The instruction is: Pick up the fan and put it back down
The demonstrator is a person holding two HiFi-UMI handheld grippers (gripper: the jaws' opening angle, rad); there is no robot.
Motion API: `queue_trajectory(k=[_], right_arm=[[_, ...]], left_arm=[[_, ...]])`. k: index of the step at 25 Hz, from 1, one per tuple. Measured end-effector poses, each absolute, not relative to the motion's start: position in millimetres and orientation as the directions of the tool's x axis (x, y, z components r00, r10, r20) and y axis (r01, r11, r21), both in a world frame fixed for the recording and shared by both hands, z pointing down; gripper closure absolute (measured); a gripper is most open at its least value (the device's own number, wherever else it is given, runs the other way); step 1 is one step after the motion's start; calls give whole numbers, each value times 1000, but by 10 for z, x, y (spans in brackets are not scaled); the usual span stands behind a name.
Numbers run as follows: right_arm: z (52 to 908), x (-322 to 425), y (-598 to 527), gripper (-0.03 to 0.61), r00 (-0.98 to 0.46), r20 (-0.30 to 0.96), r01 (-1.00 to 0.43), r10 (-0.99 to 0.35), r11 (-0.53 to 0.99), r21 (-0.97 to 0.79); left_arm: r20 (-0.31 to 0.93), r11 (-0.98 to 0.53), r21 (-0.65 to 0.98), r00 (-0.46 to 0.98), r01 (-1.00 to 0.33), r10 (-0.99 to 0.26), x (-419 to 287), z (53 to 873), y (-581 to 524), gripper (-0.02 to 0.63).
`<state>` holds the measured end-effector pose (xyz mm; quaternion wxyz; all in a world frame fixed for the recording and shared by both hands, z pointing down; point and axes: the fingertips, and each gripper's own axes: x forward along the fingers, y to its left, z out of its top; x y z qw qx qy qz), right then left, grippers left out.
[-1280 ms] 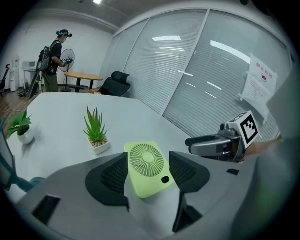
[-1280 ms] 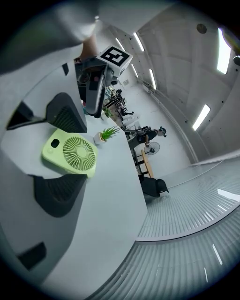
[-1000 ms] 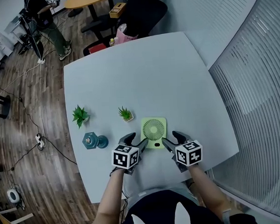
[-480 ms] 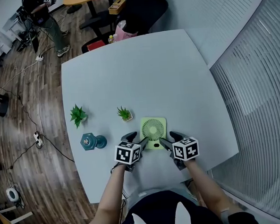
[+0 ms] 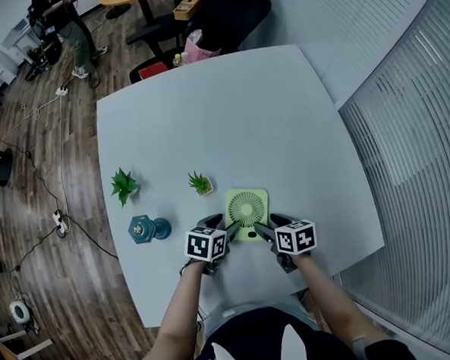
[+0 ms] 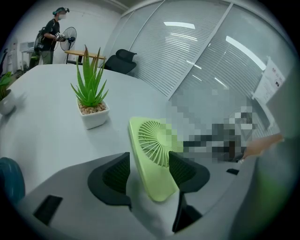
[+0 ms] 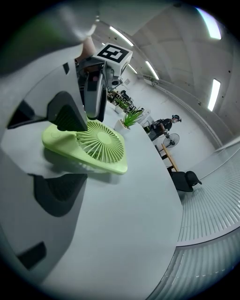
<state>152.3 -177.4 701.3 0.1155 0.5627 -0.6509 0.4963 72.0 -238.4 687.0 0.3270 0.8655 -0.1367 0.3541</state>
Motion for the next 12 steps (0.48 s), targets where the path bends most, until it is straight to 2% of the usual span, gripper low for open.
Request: queue_trajectory(k=[7,12], right_arm=[[7102,1478,-1772,311,-349,703,-822,-620,-158,-547],[7093,1472,-1773,341,-367,673,-791,-642,-164,-589]], left_arm=[[686,-688,525,727,-502,-7,739,6976,-2363,387],[644,-586,638,763,-499,52,732,7001,-2331,393]])
